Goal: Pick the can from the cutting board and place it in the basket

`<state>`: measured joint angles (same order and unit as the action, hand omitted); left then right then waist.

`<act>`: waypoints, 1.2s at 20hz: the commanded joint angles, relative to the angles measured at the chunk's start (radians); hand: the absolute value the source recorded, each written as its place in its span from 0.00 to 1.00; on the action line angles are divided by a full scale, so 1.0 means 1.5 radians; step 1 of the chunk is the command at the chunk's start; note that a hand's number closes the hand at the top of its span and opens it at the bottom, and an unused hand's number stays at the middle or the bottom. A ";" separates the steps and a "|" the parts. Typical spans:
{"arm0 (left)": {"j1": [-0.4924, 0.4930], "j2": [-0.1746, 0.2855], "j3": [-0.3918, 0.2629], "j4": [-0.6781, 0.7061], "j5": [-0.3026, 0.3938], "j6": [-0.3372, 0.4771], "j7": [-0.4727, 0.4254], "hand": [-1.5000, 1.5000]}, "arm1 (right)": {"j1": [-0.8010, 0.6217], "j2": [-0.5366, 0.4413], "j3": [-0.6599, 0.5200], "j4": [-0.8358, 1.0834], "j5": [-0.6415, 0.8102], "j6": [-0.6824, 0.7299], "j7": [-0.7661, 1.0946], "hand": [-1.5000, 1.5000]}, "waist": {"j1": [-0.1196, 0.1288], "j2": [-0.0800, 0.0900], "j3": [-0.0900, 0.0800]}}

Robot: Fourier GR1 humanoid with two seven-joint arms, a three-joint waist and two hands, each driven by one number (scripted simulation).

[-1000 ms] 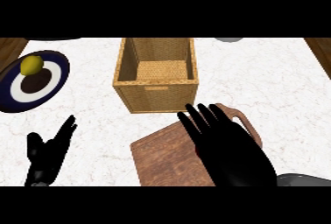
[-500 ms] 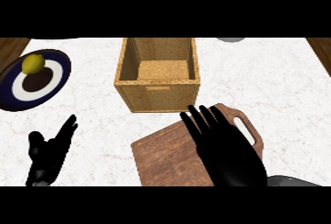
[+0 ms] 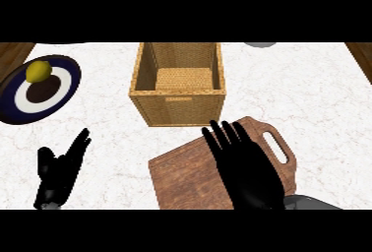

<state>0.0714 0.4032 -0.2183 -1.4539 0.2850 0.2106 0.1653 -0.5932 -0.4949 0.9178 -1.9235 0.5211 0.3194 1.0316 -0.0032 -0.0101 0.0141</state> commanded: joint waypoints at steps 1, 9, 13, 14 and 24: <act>0.055 0.006 0.001 0.044 0.025 -0.036 0.018 0.50 | 0.031 0.001 0.016 0.008 0.021 0.030 0.060 0.00 | 0.002 0.006 -0.010; 0.039 -0.008 0.000 0.017 -0.001 -0.012 0.045 0.50 | 0.062 0.024 -0.009 0.079 0.051 0.031 0.012 0.00 | 0.005 0.007 -0.009; 0.031 -0.020 0.009 0.051 0.001 -0.032 0.020 0.50 | 0.079 0.030 -0.022 0.060 0.070 0.036 -0.003 0.00 | 0.000 0.007 -0.010; 0.043 -0.029 -0.015 0.021 -0.022 -0.008 0.038 0.50 | 0.050 0.083 -0.006 0.092 0.089 0.044 0.023 0.00 | 0.006 0.006 -0.010; 0.004 -0.040 0.006 0.043 -0.028 -0.012 0.063 0.50 | 0.082 0.062 0.006 0.118 0.164 0.028 -0.083 1.00 | 0.002 0.008 -0.009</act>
<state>0.0862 0.3821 -0.1831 -1.4658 0.2523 0.1699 0.1794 -0.4611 -0.4129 0.8931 -1.7662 0.7099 0.3583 0.9310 0.0002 -0.0097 0.0149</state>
